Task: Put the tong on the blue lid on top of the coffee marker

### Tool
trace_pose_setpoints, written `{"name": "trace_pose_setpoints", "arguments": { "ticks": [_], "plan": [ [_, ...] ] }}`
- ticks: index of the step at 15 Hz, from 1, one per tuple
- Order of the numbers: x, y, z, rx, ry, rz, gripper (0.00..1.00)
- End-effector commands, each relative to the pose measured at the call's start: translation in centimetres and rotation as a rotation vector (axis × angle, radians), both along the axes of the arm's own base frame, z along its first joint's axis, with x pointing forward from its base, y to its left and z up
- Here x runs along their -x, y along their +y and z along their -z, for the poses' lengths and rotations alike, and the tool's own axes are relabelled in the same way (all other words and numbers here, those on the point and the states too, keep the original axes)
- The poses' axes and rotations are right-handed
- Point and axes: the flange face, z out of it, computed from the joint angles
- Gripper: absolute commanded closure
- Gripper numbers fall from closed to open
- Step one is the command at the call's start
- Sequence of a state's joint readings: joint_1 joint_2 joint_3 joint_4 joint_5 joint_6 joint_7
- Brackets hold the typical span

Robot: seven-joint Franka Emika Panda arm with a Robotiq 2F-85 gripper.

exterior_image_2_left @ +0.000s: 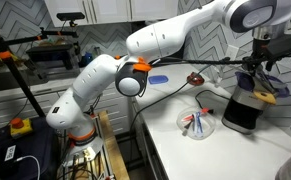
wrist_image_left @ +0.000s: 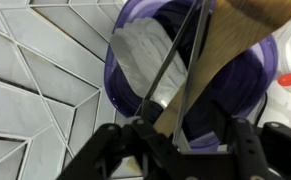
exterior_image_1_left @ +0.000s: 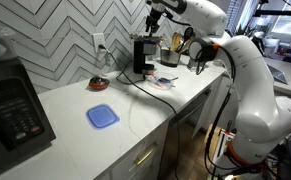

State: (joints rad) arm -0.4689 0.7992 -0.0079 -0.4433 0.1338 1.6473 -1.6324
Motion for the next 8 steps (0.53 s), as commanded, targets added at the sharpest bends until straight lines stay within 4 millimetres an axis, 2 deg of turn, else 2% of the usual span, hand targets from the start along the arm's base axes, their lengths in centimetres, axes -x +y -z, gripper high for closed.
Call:
{"name": "trace_pose_setpoints", "arguments": {
  "ticks": [1,2,5,7,8],
  "plan": [
    [1.4,-0.1,-3.5,0.004,-0.076,-0.031,0.06],
    [2.4,0.3,-5.2,-0.011,-0.099,-0.071,0.01],
    [5.1,1.2,-10.2,-0.01,-0.185,-0.175,0.0],
    [6.8,2.9,-12.2,-0.02,-0.16,-0.255,0.0],
    [5.6,2.5,-10.8,-0.03,-0.147,-0.144,0.0]
  ]
}}
